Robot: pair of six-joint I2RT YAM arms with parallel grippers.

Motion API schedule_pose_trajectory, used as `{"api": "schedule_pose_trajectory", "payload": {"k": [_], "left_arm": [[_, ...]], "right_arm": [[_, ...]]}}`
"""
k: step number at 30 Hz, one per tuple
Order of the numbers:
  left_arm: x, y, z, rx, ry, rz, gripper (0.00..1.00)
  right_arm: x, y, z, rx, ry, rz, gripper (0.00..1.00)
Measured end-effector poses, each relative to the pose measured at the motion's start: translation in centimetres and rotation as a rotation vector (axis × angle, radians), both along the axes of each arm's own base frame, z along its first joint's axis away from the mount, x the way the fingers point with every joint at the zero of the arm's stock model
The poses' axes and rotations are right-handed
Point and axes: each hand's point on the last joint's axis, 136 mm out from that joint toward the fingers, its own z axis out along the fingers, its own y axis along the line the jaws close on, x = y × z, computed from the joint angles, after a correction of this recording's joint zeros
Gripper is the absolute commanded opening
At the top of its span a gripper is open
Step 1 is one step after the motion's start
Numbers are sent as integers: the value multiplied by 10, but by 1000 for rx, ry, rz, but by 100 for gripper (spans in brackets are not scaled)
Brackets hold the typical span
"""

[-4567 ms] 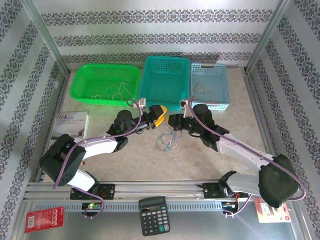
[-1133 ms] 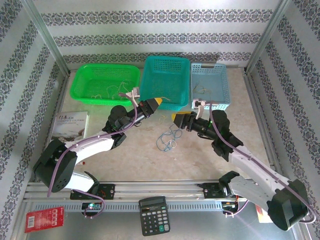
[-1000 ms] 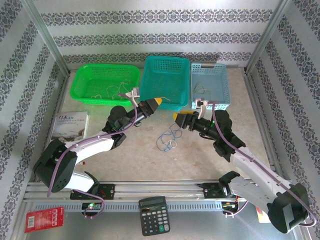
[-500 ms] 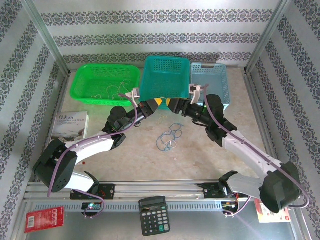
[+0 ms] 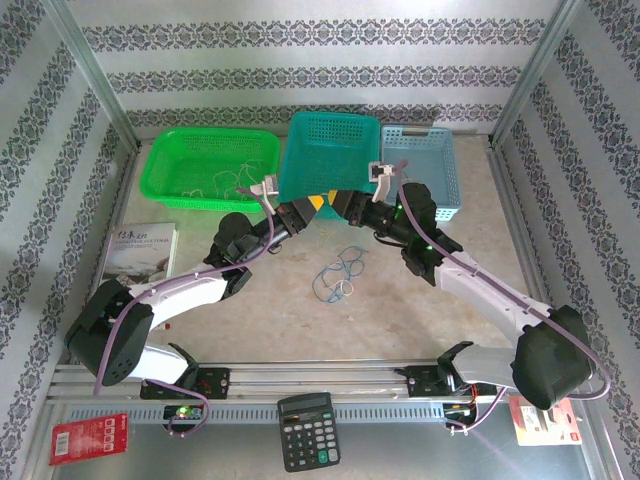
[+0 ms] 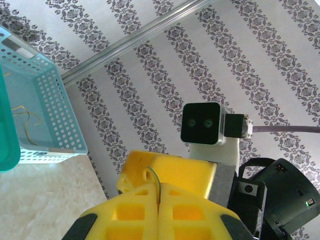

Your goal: Untangle the cables

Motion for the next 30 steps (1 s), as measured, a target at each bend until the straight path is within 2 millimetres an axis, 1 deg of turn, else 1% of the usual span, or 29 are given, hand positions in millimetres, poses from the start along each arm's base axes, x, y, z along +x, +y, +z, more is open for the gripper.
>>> {"api": "schedule_pose_trajectory", "payload": {"k": [1,2,5,8,10,11,12,13,14,17,20,27,30], "left_arm": [[0,0,0,-1,-2,0,0],[0,0,1,-2,-3,0,0],[0,0,1,-3,-5,-1,0],[-2,0,0,-1,-9,-5,0],[-3,-1,0,4,-15,-10,24],[-4,-1,0,7,-20,-16,33],[-5,-2,0,12,-26,-22,40],[-5,-2,0,14,-31,-25,45],[-6,-3,0,17,-37,-30,47],[-8,-5,-3,26,-44,-45,50],[-7,-7,-7,40,-46,-47,51],[-7,-7,-8,62,-69,-44,51],[-6,-8,-10,68,-72,-43,50]], "right_arm": [[1,0,1,4,1,-1,3],[1,0,2,7,0,-1,0],[2,1,8,16,-6,-2,0],[4,-1,18,26,-23,-3,0],[4,0,26,35,-35,8,0],[4,1,31,39,-42,13,0],[4,1,35,43,-49,19,0],[4,2,40,47,-56,26,0],[4,3,44,52,-62,32,0],[3,6,54,60,-77,48,0],[1,8,58,62,-80,59,0],[-6,19,51,50,-54,94,0],[-9,21,52,50,-52,103,0]]}}
